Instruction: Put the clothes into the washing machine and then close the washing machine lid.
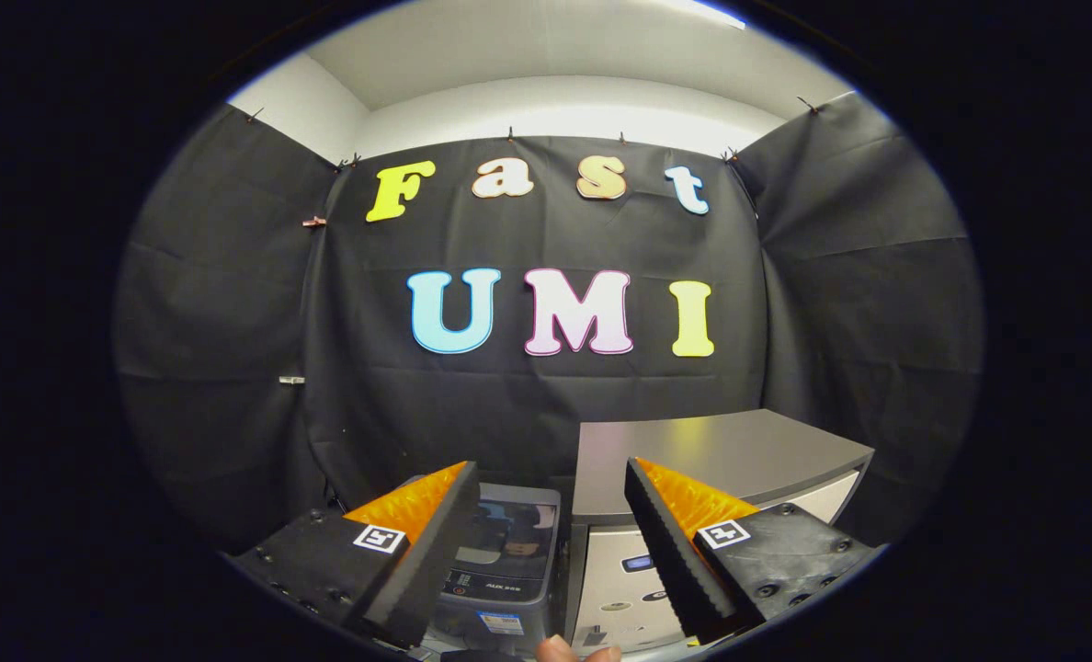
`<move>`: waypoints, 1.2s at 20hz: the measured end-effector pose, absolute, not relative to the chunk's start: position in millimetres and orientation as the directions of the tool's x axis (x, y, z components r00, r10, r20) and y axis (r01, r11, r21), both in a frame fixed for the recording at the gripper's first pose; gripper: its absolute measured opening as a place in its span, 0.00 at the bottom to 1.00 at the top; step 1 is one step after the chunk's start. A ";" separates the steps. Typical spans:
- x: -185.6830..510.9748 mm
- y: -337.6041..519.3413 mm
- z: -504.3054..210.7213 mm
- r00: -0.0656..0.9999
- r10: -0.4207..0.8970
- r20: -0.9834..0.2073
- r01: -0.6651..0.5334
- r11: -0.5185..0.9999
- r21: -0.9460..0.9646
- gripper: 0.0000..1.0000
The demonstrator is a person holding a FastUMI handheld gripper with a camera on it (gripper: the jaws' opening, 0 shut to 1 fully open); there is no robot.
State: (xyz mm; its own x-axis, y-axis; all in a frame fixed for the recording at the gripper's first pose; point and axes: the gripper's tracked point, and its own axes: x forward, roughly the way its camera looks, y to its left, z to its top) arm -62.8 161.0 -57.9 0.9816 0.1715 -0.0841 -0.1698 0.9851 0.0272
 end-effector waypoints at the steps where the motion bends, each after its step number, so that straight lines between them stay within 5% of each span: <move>1: -62.7 160.8 -57.7 0.982 0.170 -0.081 -0.168 0.985 0.022 1.00; 24: -66.8 169.2 -63.6 0.980 0.178 -0.093 -0.177 0.984 0.012 0.99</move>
